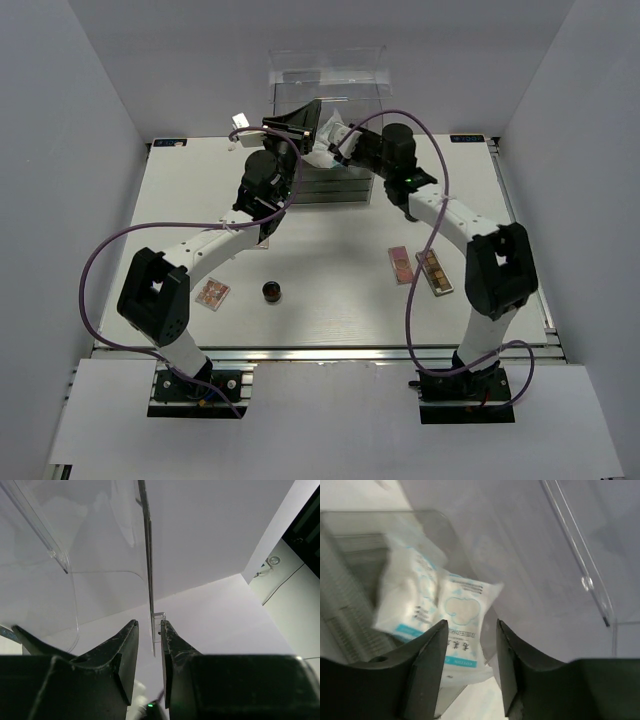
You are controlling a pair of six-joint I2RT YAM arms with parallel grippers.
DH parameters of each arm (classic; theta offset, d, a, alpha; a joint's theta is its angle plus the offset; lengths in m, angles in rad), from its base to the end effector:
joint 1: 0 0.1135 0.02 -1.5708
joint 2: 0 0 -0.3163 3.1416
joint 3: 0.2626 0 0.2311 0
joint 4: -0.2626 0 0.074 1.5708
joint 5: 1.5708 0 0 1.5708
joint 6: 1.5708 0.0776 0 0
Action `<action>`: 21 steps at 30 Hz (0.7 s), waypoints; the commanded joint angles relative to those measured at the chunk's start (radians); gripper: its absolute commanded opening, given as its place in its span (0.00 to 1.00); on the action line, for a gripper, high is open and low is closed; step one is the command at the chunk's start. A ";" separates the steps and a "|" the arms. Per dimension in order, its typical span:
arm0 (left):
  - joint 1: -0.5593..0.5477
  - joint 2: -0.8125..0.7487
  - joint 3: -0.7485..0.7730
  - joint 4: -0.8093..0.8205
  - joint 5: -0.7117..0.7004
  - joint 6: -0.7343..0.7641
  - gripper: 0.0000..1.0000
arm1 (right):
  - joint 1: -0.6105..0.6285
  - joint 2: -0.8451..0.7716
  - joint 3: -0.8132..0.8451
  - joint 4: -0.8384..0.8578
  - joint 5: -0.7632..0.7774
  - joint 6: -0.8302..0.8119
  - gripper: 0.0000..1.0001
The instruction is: Organize the makeup
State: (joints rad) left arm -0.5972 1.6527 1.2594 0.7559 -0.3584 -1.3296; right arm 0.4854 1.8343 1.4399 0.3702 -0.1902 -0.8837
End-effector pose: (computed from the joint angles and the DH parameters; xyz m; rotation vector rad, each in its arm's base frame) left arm 0.3561 -0.2093 0.4506 -0.7995 1.1131 -1.4401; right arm 0.4192 0.2377 0.3849 -1.1200 1.1381 -0.1584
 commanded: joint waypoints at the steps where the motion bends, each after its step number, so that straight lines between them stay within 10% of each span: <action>1: 0.008 -0.027 0.026 0.014 0.006 -0.003 0.36 | -0.065 -0.184 -0.003 -0.132 -0.352 0.116 0.36; 3: 0.008 -0.030 0.018 0.017 0.004 -0.005 0.36 | -0.079 -0.208 0.004 -0.168 -0.399 0.225 0.00; 21: 0.008 -0.010 -0.021 -0.024 0.027 -0.045 0.42 | -0.080 -0.244 -0.012 0.022 -0.209 0.019 0.00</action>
State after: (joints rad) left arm -0.5968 1.6581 1.2541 0.7612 -0.3496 -1.3621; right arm 0.4034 1.5871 1.3781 0.3183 -0.4187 -0.8242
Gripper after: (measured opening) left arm 0.404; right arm 0.011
